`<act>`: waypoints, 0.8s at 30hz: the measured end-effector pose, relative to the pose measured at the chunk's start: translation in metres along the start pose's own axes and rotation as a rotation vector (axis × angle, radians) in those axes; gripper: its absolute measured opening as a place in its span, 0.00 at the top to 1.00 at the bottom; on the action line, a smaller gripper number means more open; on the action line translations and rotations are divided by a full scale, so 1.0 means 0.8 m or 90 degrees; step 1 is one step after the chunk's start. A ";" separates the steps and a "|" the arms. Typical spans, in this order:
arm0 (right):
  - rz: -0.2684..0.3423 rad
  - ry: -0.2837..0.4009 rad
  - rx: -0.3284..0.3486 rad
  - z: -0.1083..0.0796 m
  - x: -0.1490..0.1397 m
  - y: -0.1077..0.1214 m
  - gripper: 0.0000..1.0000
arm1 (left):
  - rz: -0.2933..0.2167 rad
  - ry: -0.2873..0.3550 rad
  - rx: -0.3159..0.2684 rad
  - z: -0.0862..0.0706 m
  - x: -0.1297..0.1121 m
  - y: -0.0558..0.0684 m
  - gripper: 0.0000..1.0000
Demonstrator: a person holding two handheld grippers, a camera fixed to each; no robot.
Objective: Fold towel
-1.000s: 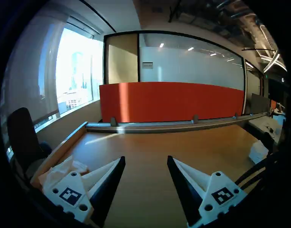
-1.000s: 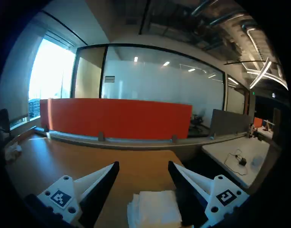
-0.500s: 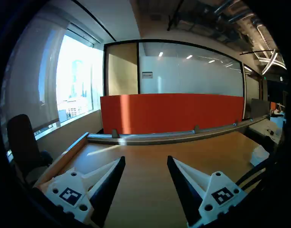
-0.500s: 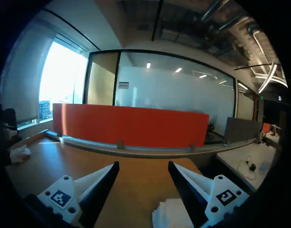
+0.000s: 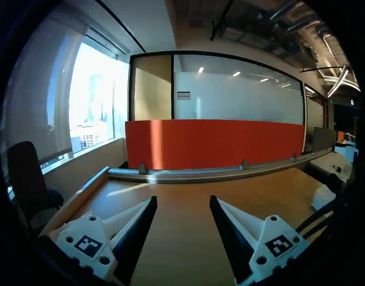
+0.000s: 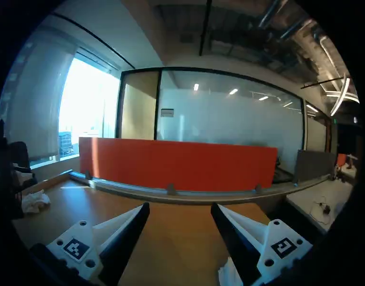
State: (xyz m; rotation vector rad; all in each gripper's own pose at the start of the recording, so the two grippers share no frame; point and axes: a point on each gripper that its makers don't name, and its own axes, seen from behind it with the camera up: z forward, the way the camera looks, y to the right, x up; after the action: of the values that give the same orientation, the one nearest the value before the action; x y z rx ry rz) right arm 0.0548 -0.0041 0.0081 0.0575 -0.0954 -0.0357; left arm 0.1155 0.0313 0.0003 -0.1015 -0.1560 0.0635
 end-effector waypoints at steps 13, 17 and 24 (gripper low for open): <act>0.007 0.001 0.014 0.004 0.008 -0.031 0.01 | -0.010 0.016 -0.020 -0.001 0.007 0.004 0.19; 0.008 0.002 0.018 0.006 0.009 -0.040 0.01 | -0.019 0.019 -0.023 0.000 0.006 0.006 0.19; 0.003 -0.008 0.034 0.009 0.006 -0.058 0.01 | -0.034 0.034 -0.036 -0.003 0.006 0.013 0.19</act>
State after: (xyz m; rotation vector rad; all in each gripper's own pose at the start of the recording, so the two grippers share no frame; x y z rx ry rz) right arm 0.0570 -0.0507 0.0127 0.1101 -0.1085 -0.0291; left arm 0.1203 0.0417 -0.0020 -0.1545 -0.1071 0.0039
